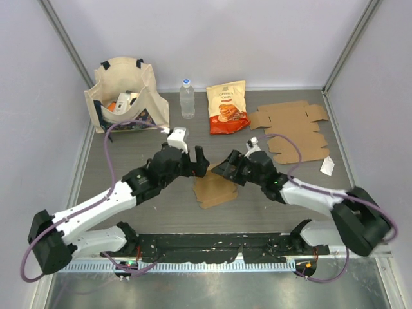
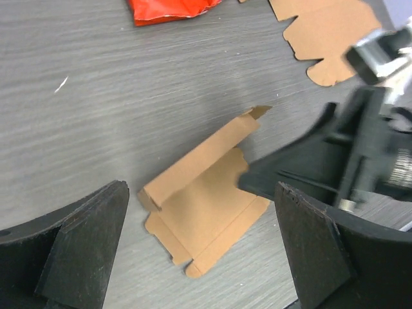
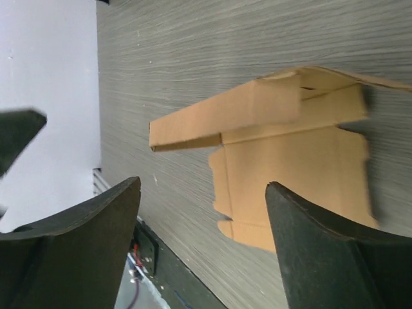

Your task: Fold the paper box

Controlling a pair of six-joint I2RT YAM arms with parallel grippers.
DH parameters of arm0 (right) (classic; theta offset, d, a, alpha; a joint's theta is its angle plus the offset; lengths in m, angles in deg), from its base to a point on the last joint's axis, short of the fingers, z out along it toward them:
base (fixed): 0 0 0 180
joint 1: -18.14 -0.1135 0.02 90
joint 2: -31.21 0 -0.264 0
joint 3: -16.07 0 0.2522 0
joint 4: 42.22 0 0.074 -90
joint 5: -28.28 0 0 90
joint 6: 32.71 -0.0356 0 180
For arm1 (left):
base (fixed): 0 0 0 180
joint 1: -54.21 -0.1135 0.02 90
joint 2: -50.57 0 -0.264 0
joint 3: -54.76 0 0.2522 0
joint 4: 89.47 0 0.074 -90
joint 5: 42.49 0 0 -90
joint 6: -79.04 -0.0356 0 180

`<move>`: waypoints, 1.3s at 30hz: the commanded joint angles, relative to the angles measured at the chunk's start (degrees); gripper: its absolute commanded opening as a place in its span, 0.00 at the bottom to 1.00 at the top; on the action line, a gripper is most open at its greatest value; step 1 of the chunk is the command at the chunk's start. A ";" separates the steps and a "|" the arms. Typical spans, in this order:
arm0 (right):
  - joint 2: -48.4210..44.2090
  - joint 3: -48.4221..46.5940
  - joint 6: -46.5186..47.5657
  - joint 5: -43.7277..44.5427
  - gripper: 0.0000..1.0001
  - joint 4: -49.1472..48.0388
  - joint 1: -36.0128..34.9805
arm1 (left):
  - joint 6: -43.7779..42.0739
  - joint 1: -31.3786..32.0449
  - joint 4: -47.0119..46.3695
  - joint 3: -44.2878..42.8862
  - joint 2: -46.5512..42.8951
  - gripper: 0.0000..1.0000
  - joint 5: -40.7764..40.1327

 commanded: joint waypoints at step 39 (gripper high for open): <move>-15.20 6.75 24.43 -1.75 0.57 22.02 12.83 | -12.08 -11.35 -0.45 -9.54 18.68 0.76 16.90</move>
